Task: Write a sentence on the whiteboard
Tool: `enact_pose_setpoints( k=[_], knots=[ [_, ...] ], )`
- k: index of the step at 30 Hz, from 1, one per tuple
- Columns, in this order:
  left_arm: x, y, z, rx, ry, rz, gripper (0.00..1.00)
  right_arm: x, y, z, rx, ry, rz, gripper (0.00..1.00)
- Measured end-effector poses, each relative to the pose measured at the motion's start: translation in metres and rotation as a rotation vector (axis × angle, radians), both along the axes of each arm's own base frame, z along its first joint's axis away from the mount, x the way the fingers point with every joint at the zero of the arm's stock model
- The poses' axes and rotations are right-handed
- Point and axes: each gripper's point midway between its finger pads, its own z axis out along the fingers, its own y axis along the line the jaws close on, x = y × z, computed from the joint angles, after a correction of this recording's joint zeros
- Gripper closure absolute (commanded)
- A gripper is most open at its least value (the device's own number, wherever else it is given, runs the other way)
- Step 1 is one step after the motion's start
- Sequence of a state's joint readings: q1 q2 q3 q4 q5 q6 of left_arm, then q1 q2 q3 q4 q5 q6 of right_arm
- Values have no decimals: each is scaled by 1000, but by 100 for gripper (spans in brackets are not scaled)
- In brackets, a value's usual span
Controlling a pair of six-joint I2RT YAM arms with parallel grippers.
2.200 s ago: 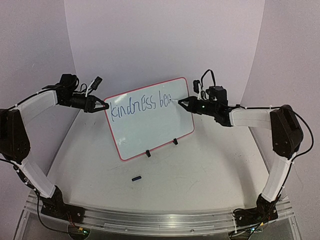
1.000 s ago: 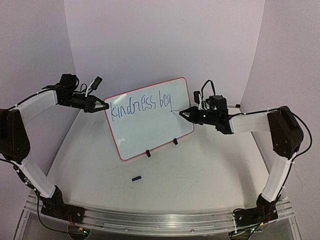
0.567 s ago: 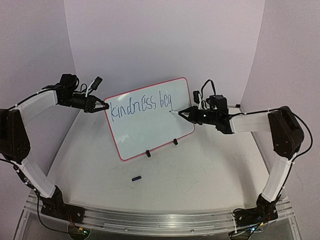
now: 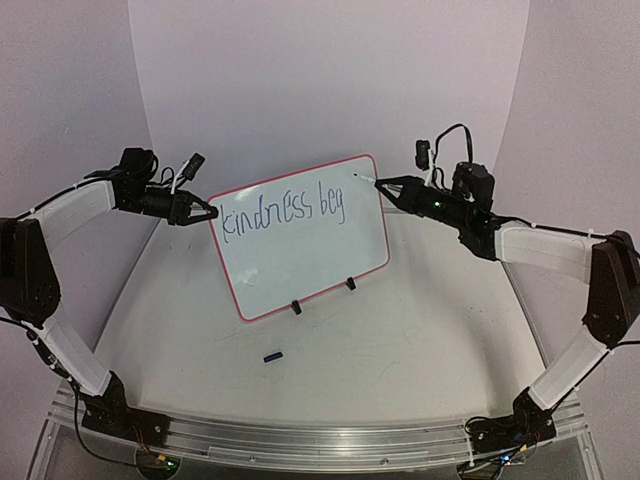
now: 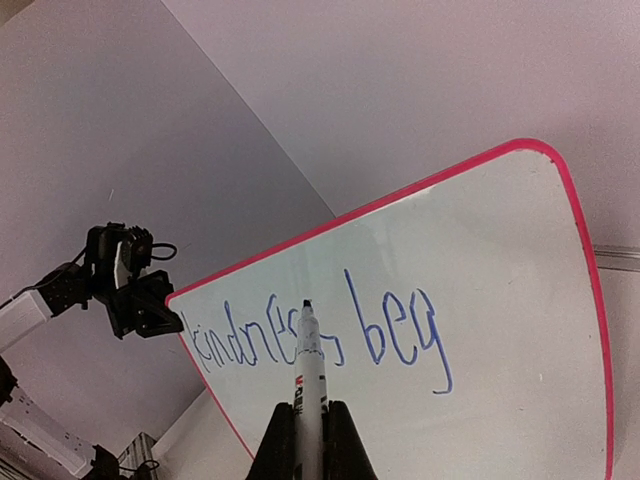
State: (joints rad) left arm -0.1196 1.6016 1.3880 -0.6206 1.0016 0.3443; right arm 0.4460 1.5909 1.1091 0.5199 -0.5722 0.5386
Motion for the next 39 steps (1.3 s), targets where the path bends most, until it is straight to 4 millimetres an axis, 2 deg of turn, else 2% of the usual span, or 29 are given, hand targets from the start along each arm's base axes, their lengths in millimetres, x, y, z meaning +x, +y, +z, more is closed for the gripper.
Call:
enact_pose_setpoints(
  k=[4, 9, 12, 21, 39],
  knots=[
    [0, 0, 0, 0, 0, 0, 100, 5, -5, -10, -25, 11, 10, 100],
    [0, -1, 0, 0, 0, -2, 100, 14, -7, -41, -75, 69, 26, 100],
    [0, -1, 0, 1, -1, -2, 100, 18, -6, -53, -93, 93, 36, 100],
    [0, -1, 0, 1, -1, -1, 100, 32, 1, -56, -113, 84, 58, 100],
    [0, -1, 0, 2, -1, -1, 100, 59, 12, -79, -131, 120, 54, 100]
  ],
)
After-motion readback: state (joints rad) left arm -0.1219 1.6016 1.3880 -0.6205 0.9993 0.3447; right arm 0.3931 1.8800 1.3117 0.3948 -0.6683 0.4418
